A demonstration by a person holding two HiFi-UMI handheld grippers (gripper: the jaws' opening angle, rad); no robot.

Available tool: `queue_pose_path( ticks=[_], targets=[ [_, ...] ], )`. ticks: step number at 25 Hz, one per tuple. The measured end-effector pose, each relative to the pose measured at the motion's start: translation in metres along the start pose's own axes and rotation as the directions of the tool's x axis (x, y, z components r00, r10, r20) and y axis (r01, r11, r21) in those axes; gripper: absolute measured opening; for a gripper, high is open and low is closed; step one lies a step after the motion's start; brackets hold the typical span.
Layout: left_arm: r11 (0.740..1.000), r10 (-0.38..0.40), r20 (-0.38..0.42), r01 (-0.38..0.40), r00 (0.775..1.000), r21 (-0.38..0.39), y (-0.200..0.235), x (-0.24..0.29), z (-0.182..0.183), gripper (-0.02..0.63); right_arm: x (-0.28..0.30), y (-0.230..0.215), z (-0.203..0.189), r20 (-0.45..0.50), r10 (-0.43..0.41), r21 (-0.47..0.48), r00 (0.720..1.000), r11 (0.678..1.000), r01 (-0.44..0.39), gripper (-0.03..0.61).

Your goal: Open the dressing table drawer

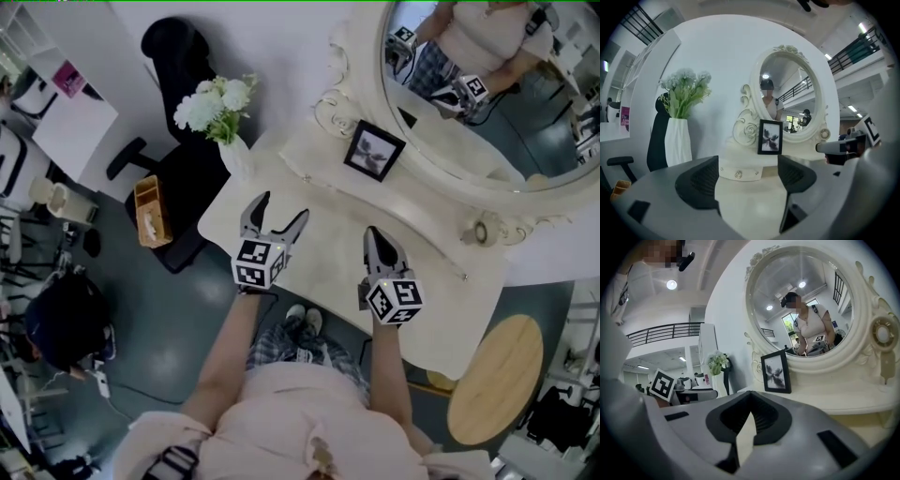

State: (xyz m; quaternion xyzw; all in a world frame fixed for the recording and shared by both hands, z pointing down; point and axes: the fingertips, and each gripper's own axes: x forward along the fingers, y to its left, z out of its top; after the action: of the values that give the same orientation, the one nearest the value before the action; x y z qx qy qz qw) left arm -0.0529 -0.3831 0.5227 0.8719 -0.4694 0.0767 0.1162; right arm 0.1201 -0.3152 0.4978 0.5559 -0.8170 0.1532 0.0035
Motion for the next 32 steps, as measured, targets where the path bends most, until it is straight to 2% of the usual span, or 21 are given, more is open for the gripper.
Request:
queue_pose_path(
  ticks=[5,10,14,19,23,29,32],
  targets=[
    [1.000,-0.006,-0.033,0.006,0.999,0.008,0.007,0.032,-0.010,0.380,0.022,-0.001,-0.012,-0.027,0.000,0.019,1.000,1.000,0.000,0.015],
    [1.000,0.009,-0.080,-0.011,0.997,-0.022,0.020,0.066,-0.031,0.380,0.049,0.001,-0.030,-0.068,0.018,0.029,0.997,0.999,-0.016,0.015],
    [1.000,0.019,-0.162,-0.018,0.987,0.010,0.026,0.090,-0.055,0.379,0.068,0.003,-0.047,-0.122,0.027,0.026,0.992,0.999,-0.024,0.015],
    [0.999,0.033,-0.212,-0.031,0.977,0.017,0.029,0.110,-0.069,0.373,0.082,0.007,-0.061,-0.159,0.034,0.020,0.987,0.999,-0.031,0.015],
    [0.999,0.046,-0.254,-0.044,0.966,0.014,0.031,0.122,-0.079,0.283,0.095,0.004,-0.072,-0.185,0.031,0.015,0.982,0.999,-0.029,0.015],
    [0.999,0.040,-0.276,-0.039,0.960,0.006,0.034,0.135,-0.087,0.240,0.103,0.000,-0.083,-0.223,0.030,0.003,0.974,1.000,-0.030,0.015],
    [0.999,0.049,-0.296,-0.043,0.954,0.027,0.036,0.139,-0.092,0.191,0.100,-0.003,-0.089,-0.235,0.025,0.005,0.972,1.000,-0.025,0.015]
  ],
)
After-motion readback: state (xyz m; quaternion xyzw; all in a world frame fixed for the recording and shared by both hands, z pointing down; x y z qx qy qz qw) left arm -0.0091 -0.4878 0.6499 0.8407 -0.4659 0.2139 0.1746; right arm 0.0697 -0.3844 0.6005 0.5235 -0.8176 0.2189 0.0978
